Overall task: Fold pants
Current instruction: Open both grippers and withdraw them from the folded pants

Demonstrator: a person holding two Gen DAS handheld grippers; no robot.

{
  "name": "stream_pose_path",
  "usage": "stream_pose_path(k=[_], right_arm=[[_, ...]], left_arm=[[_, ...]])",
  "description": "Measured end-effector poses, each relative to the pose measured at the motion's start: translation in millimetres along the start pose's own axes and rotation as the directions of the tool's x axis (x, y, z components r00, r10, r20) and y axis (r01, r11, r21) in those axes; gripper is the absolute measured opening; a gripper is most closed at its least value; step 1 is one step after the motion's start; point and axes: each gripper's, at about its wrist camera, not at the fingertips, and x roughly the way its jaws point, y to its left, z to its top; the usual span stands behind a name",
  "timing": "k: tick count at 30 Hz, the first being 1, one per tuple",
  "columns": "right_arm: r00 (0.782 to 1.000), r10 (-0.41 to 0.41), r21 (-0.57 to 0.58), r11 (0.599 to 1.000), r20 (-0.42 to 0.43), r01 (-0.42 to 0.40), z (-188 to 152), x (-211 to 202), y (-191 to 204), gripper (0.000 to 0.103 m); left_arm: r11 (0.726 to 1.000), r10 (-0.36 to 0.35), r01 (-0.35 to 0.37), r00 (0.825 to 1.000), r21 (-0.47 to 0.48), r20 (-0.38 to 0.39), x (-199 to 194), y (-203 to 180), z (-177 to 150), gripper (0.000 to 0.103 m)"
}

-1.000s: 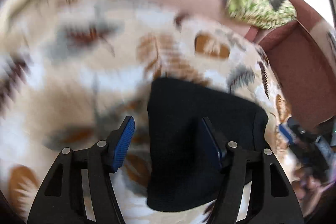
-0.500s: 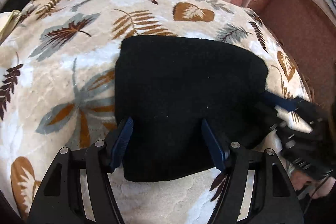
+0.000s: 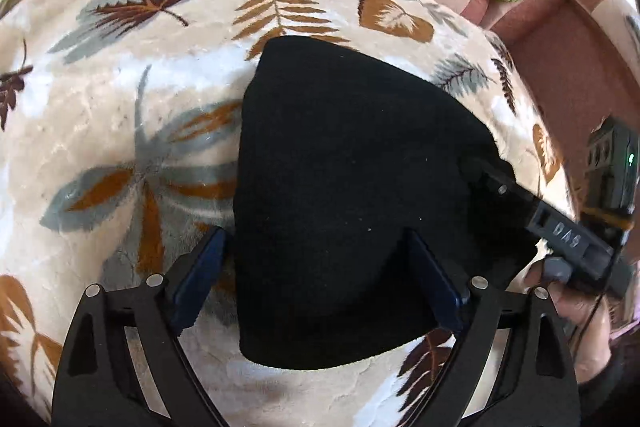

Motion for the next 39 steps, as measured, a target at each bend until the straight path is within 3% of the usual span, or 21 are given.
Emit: stream_pose_path(k=[2, 4, 9, 15, 18, 20, 24, 30, 39], right_arm=[[1.0, -0.027, -0.019, 0.999, 0.004, 0.027, 2, -6, 4, 0.064], [0.994, -0.085, -0.094, 0.991, 0.066, 0.091, 1, -24, 18, 0.059], [0.971, -0.16, -0.148, 0.971, 0.176, 0.187, -15, -63, 31, 0.059], [0.951, -0.228, -0.103, 0.962, 0.207, 0.253, -56, -104, 37, 0.059], [0.956, -0.234, -0.034, 0.969, 0.176, 0.244, -74, -104, 30, 0.059], [0.961, -0.216, -0.047, 0.973, 0.174, 0.227, -79, -103, 34, 0.059], [0.952, -0.246, -0.112, 0.957, 0.184, 0.269, -81, -96, 46, 0.059], [0.95, -0.248, -0.084, 0.96, 0.189, 0.267, -80, -95, 41, 0.059], [0.946, -0.241, -0.05, 0.965, 0.216, 0.257, -78, -102, 38, 0.059]], left_arm=[[1.0, 0.013, -0.013, 1.0, 0.008, 0.008, -3, -3, -1, 0.091], [1.0, 0.015, -0.015, 1.0, 0.003, 0.016, -7, -3, -3, 0.091], [0.997, 0.075, -0.076, 0.992, 0.007, 0.097, -31, -8, -11, 0.091], [0.983, 0.16, -0.178, 0.959, 0.056, 0.235, -65, -24, -34, 0.091], [0.973, 0.194, -0.216, 0.957, 0.085, 0.216, -66, -29, -48, 0.1], [0.969, 0.199, -0.224, 0.957, 0.1, 0.213, -67, -32, -55, 0.101], [0.954, 0.23, -0.266, 0.945, 0.135, 0.232, -68, -41, -64, 0.101], [0.944, 0.254, -0.293, 0.938, 0.149, 0.235, -66, -45, -68, 0.101], [0.952, 0.203, -0.253, 0.943, 0.172, 0.262, -72, -56, -72, 0.101]])
